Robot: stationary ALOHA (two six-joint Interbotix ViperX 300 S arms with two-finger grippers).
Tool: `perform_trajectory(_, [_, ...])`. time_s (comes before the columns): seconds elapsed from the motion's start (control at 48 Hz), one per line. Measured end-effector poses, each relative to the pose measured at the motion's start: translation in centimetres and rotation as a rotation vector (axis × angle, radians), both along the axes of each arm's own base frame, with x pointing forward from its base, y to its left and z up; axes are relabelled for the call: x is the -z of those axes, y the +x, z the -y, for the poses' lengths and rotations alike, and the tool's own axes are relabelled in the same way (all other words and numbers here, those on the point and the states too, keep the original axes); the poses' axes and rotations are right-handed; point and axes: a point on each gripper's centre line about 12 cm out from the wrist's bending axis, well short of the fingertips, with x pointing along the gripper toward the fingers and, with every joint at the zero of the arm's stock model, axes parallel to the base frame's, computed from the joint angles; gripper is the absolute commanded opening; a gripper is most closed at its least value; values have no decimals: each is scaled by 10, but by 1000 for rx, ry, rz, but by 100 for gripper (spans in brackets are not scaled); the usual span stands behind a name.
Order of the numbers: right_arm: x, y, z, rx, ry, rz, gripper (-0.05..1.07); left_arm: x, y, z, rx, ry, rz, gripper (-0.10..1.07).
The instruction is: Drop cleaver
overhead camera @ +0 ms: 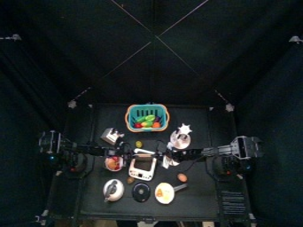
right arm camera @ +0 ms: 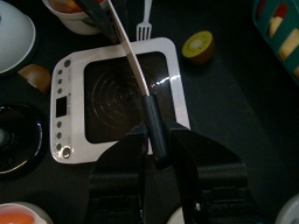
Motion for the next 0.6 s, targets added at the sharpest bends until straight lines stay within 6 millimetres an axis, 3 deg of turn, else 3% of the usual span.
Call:
perform_trajectory(0.188, [-1, -19, 0, 42, 11, -15, 55, -12, -1, 0, -2, 1, 38, 69])
perform_trajectory(0.604, [7, -52, 10, 156, 18, -75, 57, -34, -11, -6, -23, 15, 119, 70])
